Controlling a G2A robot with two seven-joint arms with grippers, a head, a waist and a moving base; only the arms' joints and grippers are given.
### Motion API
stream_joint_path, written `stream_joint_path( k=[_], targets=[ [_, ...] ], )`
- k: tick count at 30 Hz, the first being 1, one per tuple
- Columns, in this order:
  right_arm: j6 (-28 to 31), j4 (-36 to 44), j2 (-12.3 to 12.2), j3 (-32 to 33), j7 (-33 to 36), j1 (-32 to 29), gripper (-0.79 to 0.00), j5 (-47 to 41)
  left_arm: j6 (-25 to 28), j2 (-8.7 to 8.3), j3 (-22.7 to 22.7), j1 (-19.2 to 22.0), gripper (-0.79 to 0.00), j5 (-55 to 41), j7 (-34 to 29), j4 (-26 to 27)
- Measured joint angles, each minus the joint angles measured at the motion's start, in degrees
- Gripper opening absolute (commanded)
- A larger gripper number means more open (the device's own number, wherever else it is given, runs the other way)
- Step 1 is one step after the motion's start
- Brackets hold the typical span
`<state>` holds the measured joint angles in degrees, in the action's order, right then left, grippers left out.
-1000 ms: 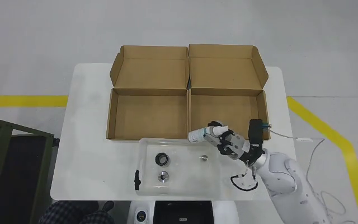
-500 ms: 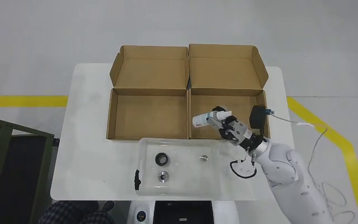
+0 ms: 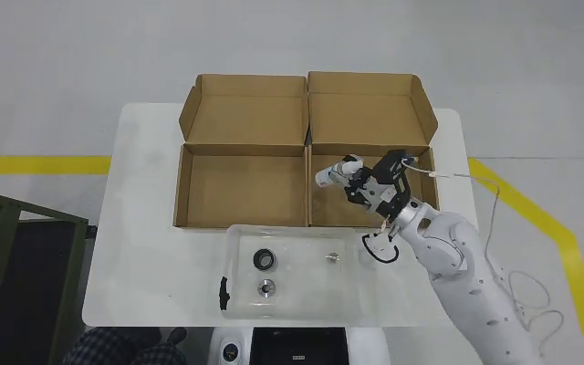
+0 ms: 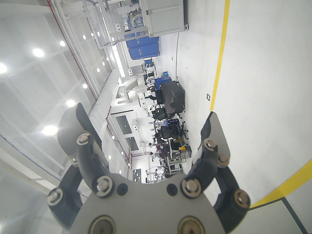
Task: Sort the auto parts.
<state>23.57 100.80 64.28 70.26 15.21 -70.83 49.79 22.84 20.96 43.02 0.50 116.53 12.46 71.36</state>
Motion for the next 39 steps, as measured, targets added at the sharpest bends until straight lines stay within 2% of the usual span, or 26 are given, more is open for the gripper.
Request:
stream_joint_path(
  k=[8,15,17,18,19,23,25,26,27,33,39],
  targets=[
    [-5.3,-4.8,0.9,-4.3,-0.7,4.2,-0.785,10.3,0.0,0.0,0.0,0.0,0.0,0.0,0.0,0.0],
    [-7.8,-8.0,1.6,-6.8,0.2,7.2,-0.785,14.3,0.0,0.0,0.0,0.0,0.0,0.0,0.0,0.0],
    [-8.3,-8.8,1.9,-7.4,0.4,8.0,-0.702,15.1,0.0,0.0,0.0,0.0,0.0,0.0,0.0,0.0],
    [-8.5,-9.1,1.9,-7.7,0.4,8.2,-0.702,15.5,0.0,0.0,0.0,0.0,0.0,0.0,0.0,0.0],
    [-8.8,-9.4,2.1,-8.1,0.5,8.5,-0.603,16.0,0.0,0.0,0.0,0.0,0.0,0.0,0.0,0.0],
    [-9.5,-10.2,2.4,-9.2,1.0,9.1,-0.523,17.7,0.0,0.0,0.0,0.0,0.0,0.0,0.0,0.0],
    [-9.7,-10.7,2.6,-9.7,1.1,9.5,-0.419,18.2,0.0,0.0,0.0,0.0,0.0,0.0,0.0,0.0],
    [-9.7,-10.8,2.7,-9.9,1.1,9.6,-0.123,18.4,0.0,0.0,0.0,0.0,0.0,0.0,0.0,0.0],
    [-9.8,-10.8,2.7,-10.0,1.1,9.6,0.0,18.5,0.0,0.0,0.0,0.0,0.0,0.0,0.0,0.0],
    [-9.7,-9.5,2.9,-9.4,0.5,8.8,0.0,17.2,0.0,0.0,0.0,0.0,0.0,0.0,0.0,0.0],
    [-8.4,-4.7,2.2,-5.3,-1.0,5.7,0.0,16.4,0.0,0.0,0.0,0.0,0.0,0.0,0.0,0.0]
  ],
)
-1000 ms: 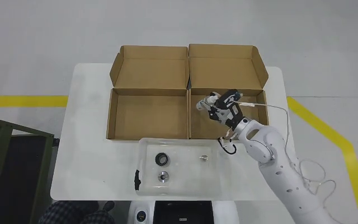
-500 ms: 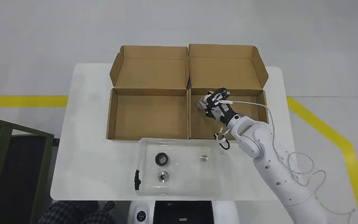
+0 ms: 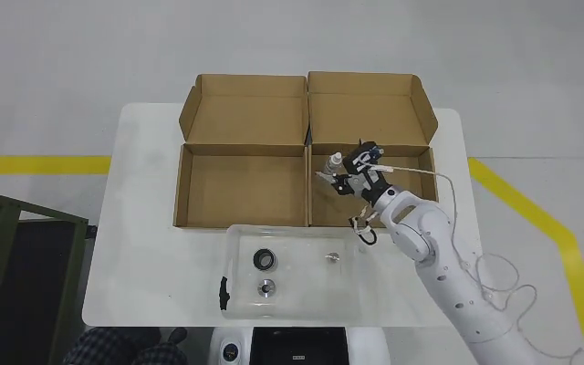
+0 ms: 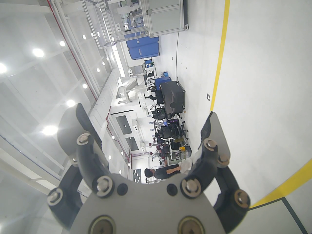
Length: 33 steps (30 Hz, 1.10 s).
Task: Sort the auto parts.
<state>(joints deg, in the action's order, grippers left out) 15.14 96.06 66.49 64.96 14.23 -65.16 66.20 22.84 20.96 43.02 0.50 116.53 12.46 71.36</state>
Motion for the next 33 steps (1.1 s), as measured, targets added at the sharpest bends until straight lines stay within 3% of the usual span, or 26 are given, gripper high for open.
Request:
stream_joint_path(
  k=[6,17,23,33],
  targets=[
    [4.8,8.6,-1.4,5.3,2.7,-5.5,0.0,2.5,0.0,0.0,0.0,0.0,0.0,0.0,0.0,0.0],
    [21.5,23.9,-3.9,12.4,9.9,-16.8,0.0,4.7,0.0,0.0,0.0,0.0,0.0,0.0,0.0,0.0],
    [29.1,29.3,-4.9,12.0,12.8,-21.4,0.0,8.5,0.0,0.0,0.0,0.0,0.0,0.0,0.0,0.0],
    [34.1,31.7,-5.5,6.8,15.1,-24.0,0.0,17.4,0.0,0.0,0.0,0.0,0.0,0.0,0.0,0.0]
  ],
)
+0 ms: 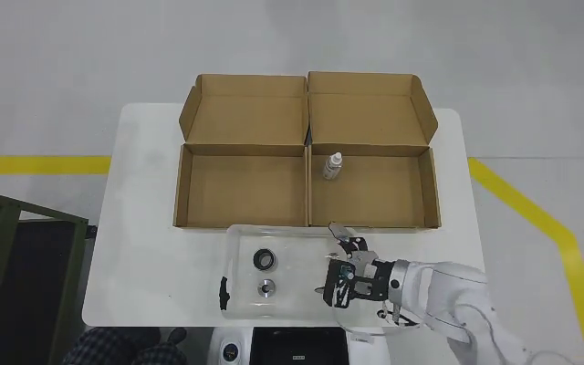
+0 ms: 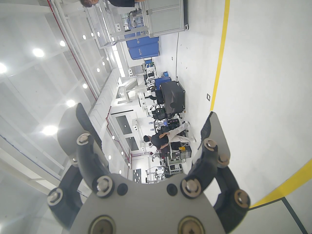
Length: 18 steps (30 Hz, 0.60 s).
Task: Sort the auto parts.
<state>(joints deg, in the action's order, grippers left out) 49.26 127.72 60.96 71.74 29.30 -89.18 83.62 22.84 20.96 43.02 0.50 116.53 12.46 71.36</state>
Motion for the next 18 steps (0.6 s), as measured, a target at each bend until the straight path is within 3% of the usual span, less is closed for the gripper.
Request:
stream_joint_path(
  k=[18],
  targets=[
    [-1.1,-0.1,-0.2,-8.3,6.6,0.7,0.0,13.1,0.0,0.0,0.0,0.0,0.0,0.0,0.0,0.0]
  ],
)
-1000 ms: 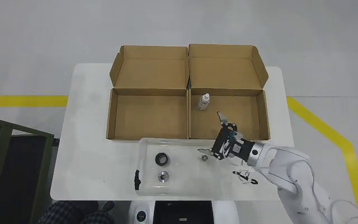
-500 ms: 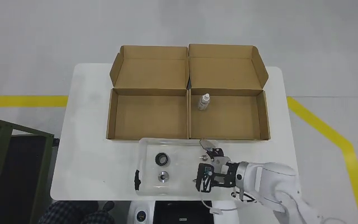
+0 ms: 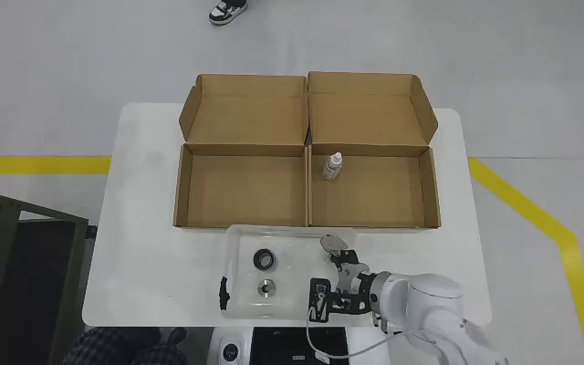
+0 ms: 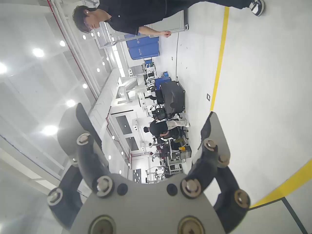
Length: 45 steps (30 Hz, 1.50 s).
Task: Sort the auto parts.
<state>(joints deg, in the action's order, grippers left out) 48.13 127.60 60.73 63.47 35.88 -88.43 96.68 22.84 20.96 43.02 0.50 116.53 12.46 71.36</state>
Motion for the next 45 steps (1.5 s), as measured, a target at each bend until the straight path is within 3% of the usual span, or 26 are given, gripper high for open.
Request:
stream_joint_path(
  k=[4,9,15,27,38,45],
  targets=[
    [-0.9,-0.6,0.2,-1.4,2.4,0.8,-0.037,0.7,0.0,0.0,0.0,0.0,0.0,0.0,0.0,0.0],
    [-1.8,-1.5,0.4,-2.5,5.0,2.0,-0.16,1.0,0.0,0.0,0.0,0.0,0.0,0.0,0.0,0.0],
    [-2.5,-3.0,0.6,-4.0,7.4,3.5,-0.194,1.0,0.0,0.0,0.0,0.0,0.0,0.0,0.0,0.0],
    [-4.3,-5.6,1.3,-6.7,10.7,6.5,-0.391,2.0,0.0,0.0,0.0,0.0,0.0,0.0,0.0,0.0],
    [-4.8,-7.4,1.7,-8.5,12.6,8.0,-0.425,2.5,0.0,0.0,0.0,0.0,0.0,0.0,0.0,0.0],
    [-4.9,-7.8,1.9,-9.4,13.6,8.5,-0.529,2.8,0.0,0.0,0.0,0.0,0.0,0.0,0.0,0.0]
  ],
)
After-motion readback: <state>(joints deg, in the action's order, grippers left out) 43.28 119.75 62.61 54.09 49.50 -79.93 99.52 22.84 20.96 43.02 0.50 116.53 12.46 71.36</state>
